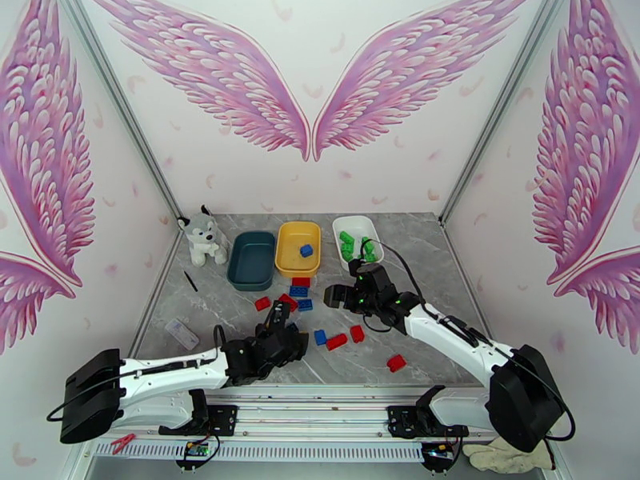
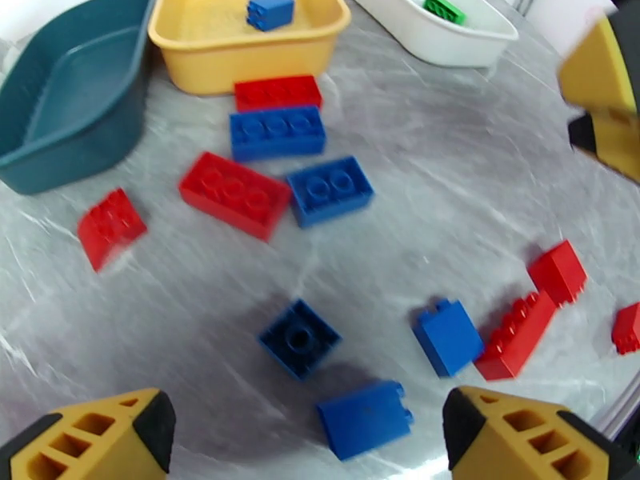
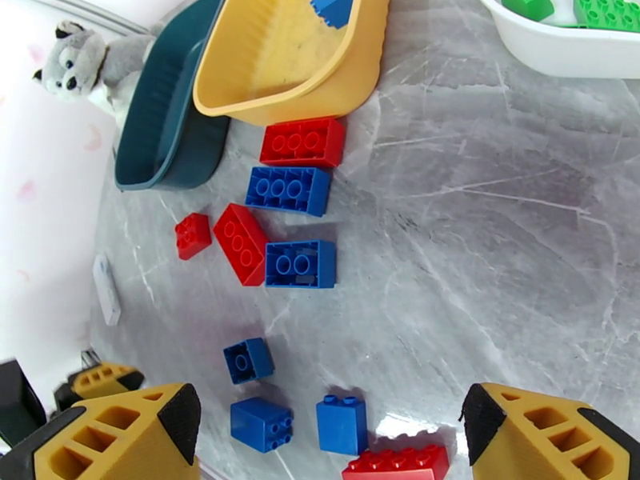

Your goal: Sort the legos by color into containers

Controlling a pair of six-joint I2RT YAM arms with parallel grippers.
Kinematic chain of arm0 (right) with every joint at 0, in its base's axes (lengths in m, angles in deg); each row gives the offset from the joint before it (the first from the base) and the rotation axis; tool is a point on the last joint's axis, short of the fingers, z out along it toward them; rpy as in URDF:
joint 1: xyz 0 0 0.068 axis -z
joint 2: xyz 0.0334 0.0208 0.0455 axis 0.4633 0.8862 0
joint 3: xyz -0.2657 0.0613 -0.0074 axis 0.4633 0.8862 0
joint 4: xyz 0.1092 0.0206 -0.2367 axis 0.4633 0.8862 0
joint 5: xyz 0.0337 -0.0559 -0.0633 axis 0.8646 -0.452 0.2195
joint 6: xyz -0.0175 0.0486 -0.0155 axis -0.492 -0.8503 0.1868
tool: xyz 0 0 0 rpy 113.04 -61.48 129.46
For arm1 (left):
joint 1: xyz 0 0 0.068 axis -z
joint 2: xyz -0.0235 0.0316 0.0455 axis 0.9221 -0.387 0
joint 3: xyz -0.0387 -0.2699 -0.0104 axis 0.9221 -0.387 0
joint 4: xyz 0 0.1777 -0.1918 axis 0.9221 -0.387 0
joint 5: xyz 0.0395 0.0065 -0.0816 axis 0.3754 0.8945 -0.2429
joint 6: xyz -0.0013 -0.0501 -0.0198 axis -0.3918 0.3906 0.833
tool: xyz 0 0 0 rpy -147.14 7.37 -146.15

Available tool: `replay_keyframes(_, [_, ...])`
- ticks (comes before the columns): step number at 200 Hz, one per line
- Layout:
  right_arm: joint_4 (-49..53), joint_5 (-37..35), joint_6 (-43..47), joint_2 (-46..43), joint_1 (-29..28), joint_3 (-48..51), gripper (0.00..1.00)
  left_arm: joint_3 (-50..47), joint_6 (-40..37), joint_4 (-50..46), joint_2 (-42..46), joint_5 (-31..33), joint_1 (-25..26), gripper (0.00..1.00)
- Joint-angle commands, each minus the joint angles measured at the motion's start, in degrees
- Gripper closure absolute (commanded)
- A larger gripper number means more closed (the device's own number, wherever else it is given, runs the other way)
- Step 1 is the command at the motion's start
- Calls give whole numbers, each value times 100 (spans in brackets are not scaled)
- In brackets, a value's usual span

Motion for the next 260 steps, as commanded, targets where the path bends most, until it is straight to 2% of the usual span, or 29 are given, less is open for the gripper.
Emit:
replay_keyframes(1, [-84,123,-105,16,53,79,5,70,534,-1,-453,258,292,6])
replay_keyframes(56, [-112,203,-175,29,56,108,4,678,709,-108,-1610,145,519,7])
replay_keyframes(125, [-71,147,-166,19,62,99,4,639,824,-234,-1721,241,460,7])
replay_keyframes(186, [-58,128,-168,42,86,99,4,813,615,36,-2078,54,324,22])
replay_keyframes(260, [-54,150,-182,50,97,91,4,960,541,61,-2236,84,243,35])
